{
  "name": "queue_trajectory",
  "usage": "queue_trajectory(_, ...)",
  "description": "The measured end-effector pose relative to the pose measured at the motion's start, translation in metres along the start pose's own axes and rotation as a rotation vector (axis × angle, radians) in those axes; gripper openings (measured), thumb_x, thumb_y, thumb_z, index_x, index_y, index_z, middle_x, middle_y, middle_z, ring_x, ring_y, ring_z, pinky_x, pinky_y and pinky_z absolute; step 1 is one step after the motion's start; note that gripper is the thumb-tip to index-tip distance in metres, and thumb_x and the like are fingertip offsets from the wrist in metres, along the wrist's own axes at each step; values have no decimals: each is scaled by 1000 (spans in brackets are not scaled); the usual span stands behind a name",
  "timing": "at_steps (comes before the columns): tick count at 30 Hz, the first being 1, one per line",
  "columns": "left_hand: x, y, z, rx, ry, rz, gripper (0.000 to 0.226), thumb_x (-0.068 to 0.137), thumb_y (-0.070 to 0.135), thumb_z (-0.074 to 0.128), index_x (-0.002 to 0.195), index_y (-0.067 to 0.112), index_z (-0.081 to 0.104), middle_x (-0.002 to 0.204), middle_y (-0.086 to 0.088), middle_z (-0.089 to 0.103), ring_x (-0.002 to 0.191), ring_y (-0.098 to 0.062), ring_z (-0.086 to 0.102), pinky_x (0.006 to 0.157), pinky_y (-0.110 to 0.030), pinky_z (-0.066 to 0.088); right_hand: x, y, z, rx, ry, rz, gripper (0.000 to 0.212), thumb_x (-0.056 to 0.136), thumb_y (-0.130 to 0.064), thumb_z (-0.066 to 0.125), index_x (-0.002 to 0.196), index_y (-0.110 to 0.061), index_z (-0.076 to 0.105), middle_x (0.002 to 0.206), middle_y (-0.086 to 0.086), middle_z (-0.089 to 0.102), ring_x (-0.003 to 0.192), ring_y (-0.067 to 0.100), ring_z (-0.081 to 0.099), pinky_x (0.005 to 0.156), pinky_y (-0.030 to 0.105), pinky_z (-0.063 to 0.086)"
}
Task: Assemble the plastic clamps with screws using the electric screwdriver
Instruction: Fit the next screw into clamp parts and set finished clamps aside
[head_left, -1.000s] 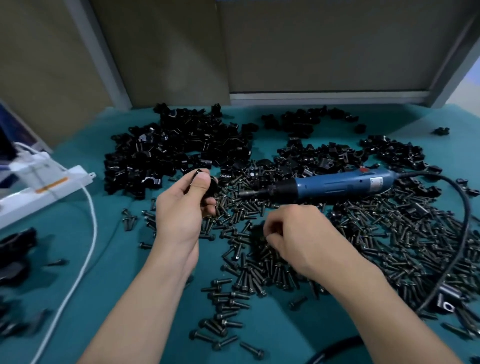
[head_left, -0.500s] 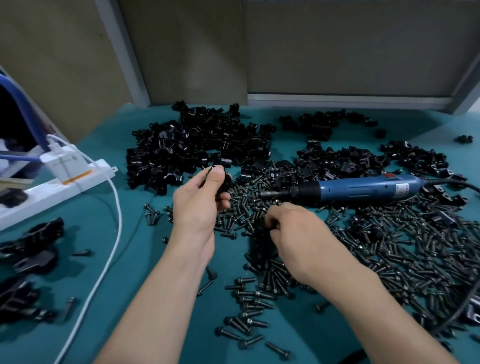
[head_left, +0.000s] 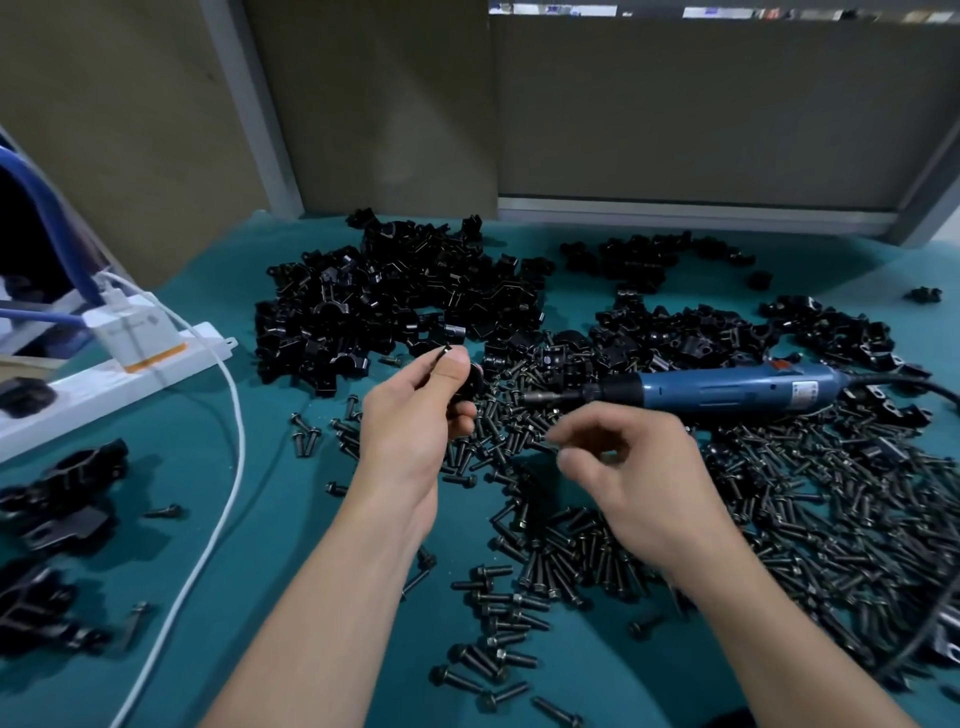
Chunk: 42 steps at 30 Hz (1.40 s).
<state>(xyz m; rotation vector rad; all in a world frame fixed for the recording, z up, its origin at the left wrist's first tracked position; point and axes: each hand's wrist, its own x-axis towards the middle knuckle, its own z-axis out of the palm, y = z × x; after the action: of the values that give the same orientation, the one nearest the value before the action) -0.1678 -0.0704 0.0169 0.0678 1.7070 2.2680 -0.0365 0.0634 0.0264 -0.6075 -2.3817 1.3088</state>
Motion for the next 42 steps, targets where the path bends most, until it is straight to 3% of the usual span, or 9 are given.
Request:
queue_trajectory(3,-4,-4,4,62,-106,-7,11,99,22,71,103,20,81,92,-1,77,60,-6,60,54,-17,51,2,-7,-4,703,-75,228,27,90,2,71,81,-20,82,83,0,76,71,11,65,65,20,55)
queue_trajectory(5,-8,-7,7,127,-195,-12,11,99,20,71,101,21,81,84,4,76,58,-6,60,53,-18,50,3,-10,-6,970,-81,359,19,84,-2,71,77,-15,82,83,8,74,65,13,63,58,21,55)
queue_trajectory(12,-14,-13,10,257,-320,-6,16,99,15,70,98,24,83,80,3,76,60,-10,61,53,-21,51,12,-3,-13,1220,-99,518,18,73,-6,71,85,2,82,90,18,76,71,20,74,63,24,61)
queue_trajectory(15,-13,-13,10,261,-351,-23,16,99,13,69,101,22,82,80,0,75,60,-11,60,53,-22,51,13,3,-12,1152,-113,441,22,69,4,69,87,1,82,91,21,77,76,22,76,67,24,62)
queue_trajectory(19,-14,-13,10,272,-407,-27,17,98,10,70,102,22,82,79,-1,75,61,-12,61,54,-22,53,11,6,-10,947,-17,250,22,76,-13,74,96,-4,79,89,22,77,74,23,75,64,24,61)
queue_trajectory(27,-21,-10,16,287,-502,122,25,88,7,78,107,22,83,91,-13,77,68,-18,65,61,-26,57,6,1,-12,717,-13,84,18,79,-32,73,82,-16,79,67,9,69,52,15,57,48,24,47)
queue_trajectory(33,-24,-10,16,334,-508,204,34,87,8,82,102,39,83,98,0,80,80,-20,73,66,-29,62,7,5,-12,576,8,13,17,96,-17,69,81,-17,76,66,7,68,53,14,56,51,24,47)
queue_trajectory(38,-24,-12,15,443,-453,220,33,86,12,84,107,38,81,93,-1,80,81,-33,76,73,-50,65,8,9,-9,417,9,-54,17,97,-16,70,86,-28,76,64,5,68,53,15,58,51,28,49)
queue_trajectory(42,-29,-12,13,579,-389,286,42,83,19,88,109,51,77,91,11,80,77,-16,77,75,-46,65,8,10,-10,315,44,-41,15,95,-26,73,80,-28,75,59,5,67,49,15,57,49,28,48)
